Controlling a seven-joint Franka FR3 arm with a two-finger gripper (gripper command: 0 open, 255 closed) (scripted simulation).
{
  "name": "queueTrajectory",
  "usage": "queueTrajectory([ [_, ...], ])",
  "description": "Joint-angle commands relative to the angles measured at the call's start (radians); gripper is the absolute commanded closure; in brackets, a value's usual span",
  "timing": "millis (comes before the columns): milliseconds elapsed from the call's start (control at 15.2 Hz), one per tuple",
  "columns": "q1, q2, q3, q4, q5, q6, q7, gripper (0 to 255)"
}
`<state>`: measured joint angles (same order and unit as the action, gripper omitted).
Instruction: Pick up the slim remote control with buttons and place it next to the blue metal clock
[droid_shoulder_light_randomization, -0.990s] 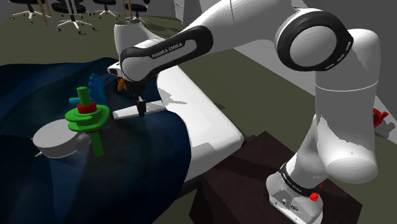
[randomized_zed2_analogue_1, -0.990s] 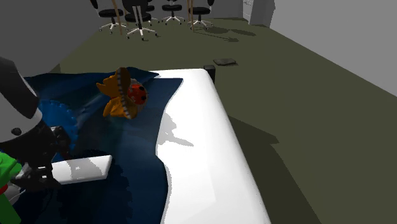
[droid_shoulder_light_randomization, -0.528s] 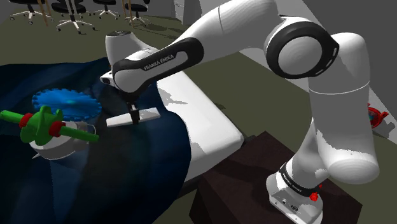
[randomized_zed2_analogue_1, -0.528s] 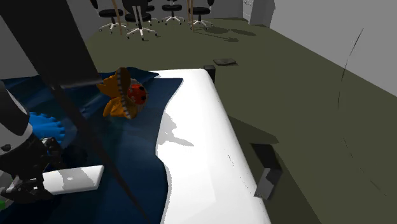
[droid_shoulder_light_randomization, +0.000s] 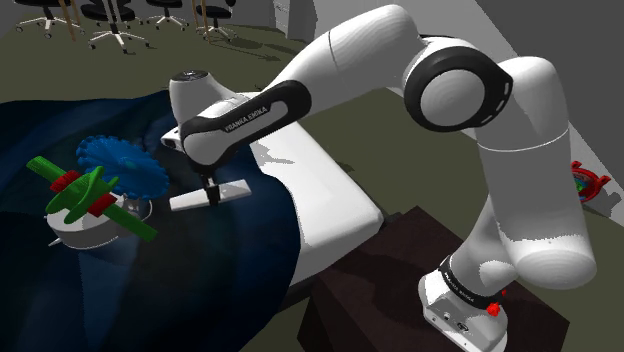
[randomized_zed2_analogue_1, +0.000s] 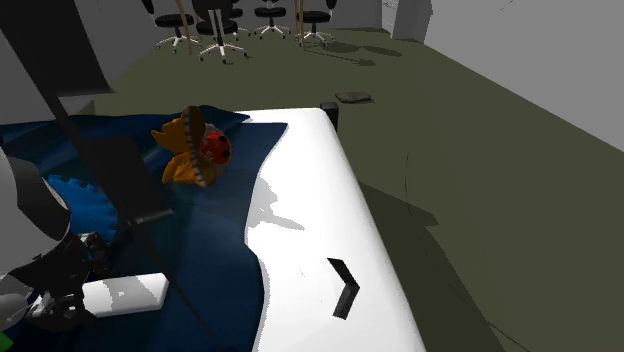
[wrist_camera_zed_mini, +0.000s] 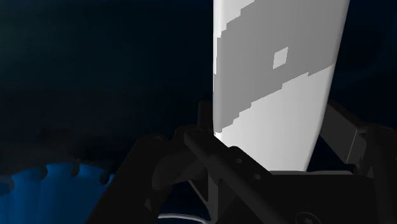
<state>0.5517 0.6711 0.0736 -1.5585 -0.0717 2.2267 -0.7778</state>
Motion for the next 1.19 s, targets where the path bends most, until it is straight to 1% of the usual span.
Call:
queueTrajectory([
  [0, 0.000, 0.014, -0.001, -0.006, -0.001, 0.021, 0.000, 255],
  [726, 0.004, 0.112, -0.007, 0.000, -0.009, 0.113, 0.005, 255],
  [1122, 0.004, 0.119, -0.008, 0.002, -0.009, 0.118, 0.005, 255],
])
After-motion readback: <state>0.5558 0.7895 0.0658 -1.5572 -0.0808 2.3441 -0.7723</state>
